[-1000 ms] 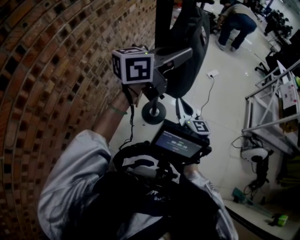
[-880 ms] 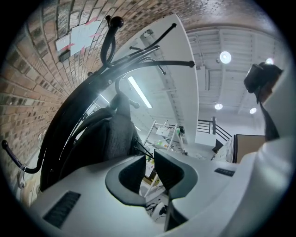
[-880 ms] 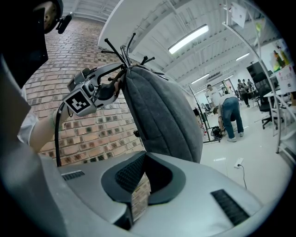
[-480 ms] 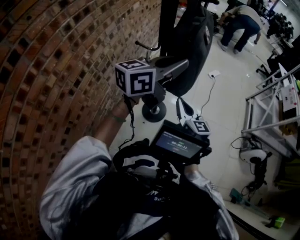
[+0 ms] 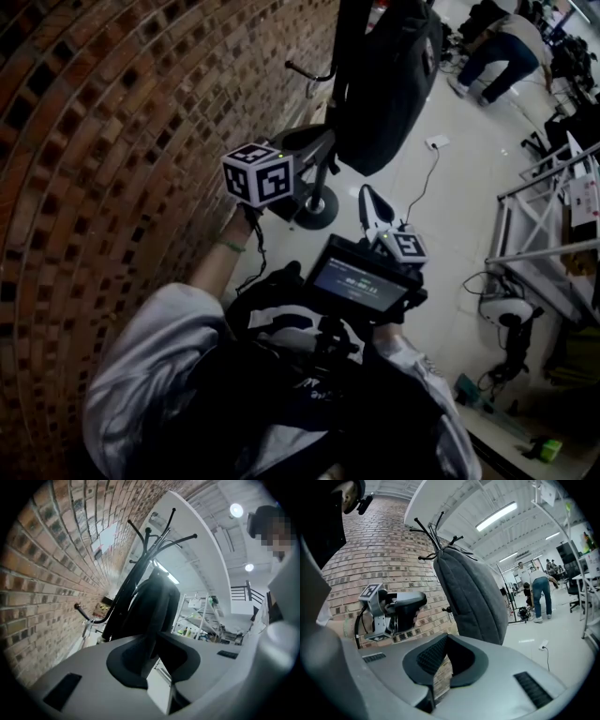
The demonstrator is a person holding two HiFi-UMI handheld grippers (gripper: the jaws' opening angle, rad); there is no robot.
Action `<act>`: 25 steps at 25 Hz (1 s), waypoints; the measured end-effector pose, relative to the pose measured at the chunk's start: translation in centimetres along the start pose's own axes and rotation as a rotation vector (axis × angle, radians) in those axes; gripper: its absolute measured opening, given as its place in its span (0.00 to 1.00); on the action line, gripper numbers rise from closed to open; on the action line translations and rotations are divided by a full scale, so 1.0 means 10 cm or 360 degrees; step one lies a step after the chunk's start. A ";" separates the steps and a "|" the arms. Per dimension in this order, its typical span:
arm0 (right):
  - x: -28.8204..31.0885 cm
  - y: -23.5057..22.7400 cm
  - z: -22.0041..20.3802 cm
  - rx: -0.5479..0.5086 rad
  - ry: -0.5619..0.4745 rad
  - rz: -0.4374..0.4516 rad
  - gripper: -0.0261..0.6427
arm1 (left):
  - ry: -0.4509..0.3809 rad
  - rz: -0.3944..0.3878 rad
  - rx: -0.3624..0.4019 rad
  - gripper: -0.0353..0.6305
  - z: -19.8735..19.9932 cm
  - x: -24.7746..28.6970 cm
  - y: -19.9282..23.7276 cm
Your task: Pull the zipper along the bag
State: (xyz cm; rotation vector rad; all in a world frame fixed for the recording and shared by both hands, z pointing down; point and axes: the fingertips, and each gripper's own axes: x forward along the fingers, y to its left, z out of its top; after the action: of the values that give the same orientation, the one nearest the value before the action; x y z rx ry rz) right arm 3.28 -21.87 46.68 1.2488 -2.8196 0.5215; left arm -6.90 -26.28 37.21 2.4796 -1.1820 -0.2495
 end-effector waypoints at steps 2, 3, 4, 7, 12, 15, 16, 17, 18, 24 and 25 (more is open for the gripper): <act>-0.08 0.02 0.01 -0.0016 0.0000 0.0002 0.04 | -0.0003 0.0092 0.0017 0.15 -0.15 -0.10 0.06; -0.12 0.03 0.01 -0.0029 0.0001 0.0002 0.04 | -0.0009 0.0144 0.0044 0.15 -0.22 -0.15 0.07; -0.16 0.04 0.02 -0.0045 0.0004 0.0000 0.04 | -0.0016 0.0203 0.0085 0.15 -0.28 -0.20 0.08; -0.30 0.09 0.07 -0.0096 0.0003 -0.0003 0.04 | -0.0020 0.0379 0.0236 0.15 -0.44 -0.35 0.07; -0.51 0.13 0.10 -0.0131 -0.0007 -0.0002 0.04 | -0.0030 0.0490 0.0270 0.15 -0.65 -0.49 -0.14; -0.61 0.17 0.05 -0.0152 0.0012 -0.0006 0.04 | -0.0046 0.0504 0.0258 0.15 -0.74 -0.55 -0.24; -0.63 0.18 0.03 -0.0160 0.0019 -0.0005 0.04 | -0.0051 0.0519 0.0255 0.15 -0.76 -0.58 -0.26; -0.66 0.19 0.02 -0.0168 0.0026 -0.0004 0.04 | -0.0052 0.0536 0.0253 0.15 -0.77 -0.60 -0.29; -0.68 0.19 0.00 -0.0175 0.0031 -0.0002 0.04 | -0.0056 0.0545 0.0254 0.15 -0.79 -0.62 -0.31; -0.77 0.25 -0.03 -0.0218 0.0032 0.0018 0.04 | -0.0071 0.0583 0.0254 0.15 -0.90 -0.70 -0.42; -0.79 0.27 -0.03 -0.0224 0.0030 0.0022 0.04 | -0.0068 0.0594 0.0251 0.15 -0.93 -0.73 -0.44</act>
State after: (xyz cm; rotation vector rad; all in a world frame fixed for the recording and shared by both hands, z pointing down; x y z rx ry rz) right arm 6.67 -14.45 45.06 1.1932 -2.7951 0.3267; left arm -5.40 -15.68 43.90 2.3292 -1.7086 -0.1091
